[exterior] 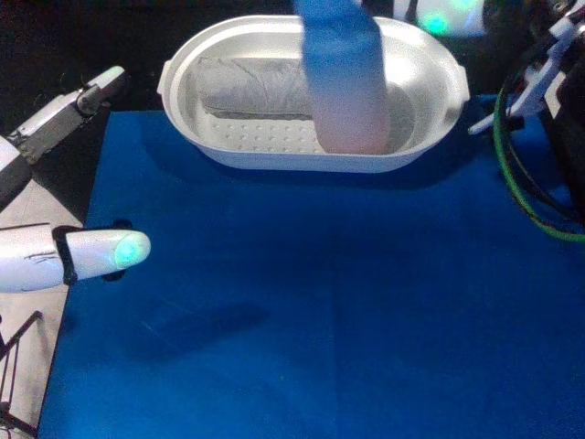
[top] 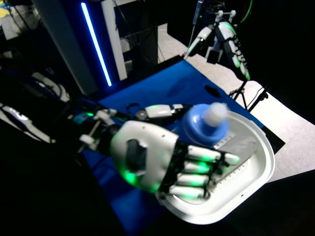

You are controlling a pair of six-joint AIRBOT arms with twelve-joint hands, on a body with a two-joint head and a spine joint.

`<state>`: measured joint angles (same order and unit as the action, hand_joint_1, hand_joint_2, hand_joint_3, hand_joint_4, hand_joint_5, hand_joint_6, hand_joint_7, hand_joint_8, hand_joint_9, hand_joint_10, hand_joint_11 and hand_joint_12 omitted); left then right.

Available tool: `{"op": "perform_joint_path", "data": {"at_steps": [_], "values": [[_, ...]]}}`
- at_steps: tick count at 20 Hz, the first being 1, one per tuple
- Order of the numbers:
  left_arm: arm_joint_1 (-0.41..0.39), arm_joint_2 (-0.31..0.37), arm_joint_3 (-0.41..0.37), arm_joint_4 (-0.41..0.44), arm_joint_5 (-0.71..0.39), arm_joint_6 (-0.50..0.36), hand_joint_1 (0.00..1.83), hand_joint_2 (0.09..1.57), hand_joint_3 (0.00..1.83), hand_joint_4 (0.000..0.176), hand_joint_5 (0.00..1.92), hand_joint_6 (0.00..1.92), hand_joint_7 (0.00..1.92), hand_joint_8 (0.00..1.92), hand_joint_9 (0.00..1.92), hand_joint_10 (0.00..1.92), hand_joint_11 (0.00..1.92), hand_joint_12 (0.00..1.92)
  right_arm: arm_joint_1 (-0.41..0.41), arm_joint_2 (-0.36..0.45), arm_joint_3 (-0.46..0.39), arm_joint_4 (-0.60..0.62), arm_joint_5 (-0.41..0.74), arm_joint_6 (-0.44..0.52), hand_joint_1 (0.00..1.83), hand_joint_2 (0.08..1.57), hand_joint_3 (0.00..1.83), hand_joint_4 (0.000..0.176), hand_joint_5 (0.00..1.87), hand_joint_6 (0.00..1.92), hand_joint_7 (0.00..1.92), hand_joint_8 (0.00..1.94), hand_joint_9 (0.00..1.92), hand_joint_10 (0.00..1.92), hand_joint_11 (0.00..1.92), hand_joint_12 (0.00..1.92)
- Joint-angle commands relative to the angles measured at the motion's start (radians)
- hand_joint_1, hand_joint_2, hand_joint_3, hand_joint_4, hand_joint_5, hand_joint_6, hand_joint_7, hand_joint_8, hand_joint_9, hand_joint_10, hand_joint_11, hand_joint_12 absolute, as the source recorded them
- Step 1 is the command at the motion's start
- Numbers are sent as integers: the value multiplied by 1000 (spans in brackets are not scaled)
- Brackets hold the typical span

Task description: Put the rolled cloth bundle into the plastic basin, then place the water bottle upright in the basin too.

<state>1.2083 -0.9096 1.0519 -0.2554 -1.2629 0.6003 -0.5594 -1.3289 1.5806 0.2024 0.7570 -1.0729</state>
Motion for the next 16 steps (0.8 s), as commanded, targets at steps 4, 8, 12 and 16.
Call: {"op": "perform_joint_path", "data": {"at_steps": [4,8,12,16], "values": [[-4,-4,-1,-9,-132,-11,622,899,4,176,0,0,0,0,0,0,0,0,13,14,-20,-2,154,12,532,1052,3,34,357,0,509,2,516,0,182,714],[-3,-3,-2,-11,-132,-11,626,901,2,176,0,0,0,0,0,0,0,0,13,18,-23,-3,157,12,531,1042,0,23,363,0,522,0,519,0,133,809],[-3,-3,-4,-12,-133,-11,605,888,0,176,0,0,0,0,0,0,0,0,9,37,-43,-7,168,12,531,1033,0,22,362,2,530,4,519,4,123,818],[2,2,-6,-20,-141,-11,556,893,1,176,0,0,0,0,0,0,0,0,-11,93,-107,-20,237,12,529,1036,0,70,313,0,441,0,430,0,54,829]]}}
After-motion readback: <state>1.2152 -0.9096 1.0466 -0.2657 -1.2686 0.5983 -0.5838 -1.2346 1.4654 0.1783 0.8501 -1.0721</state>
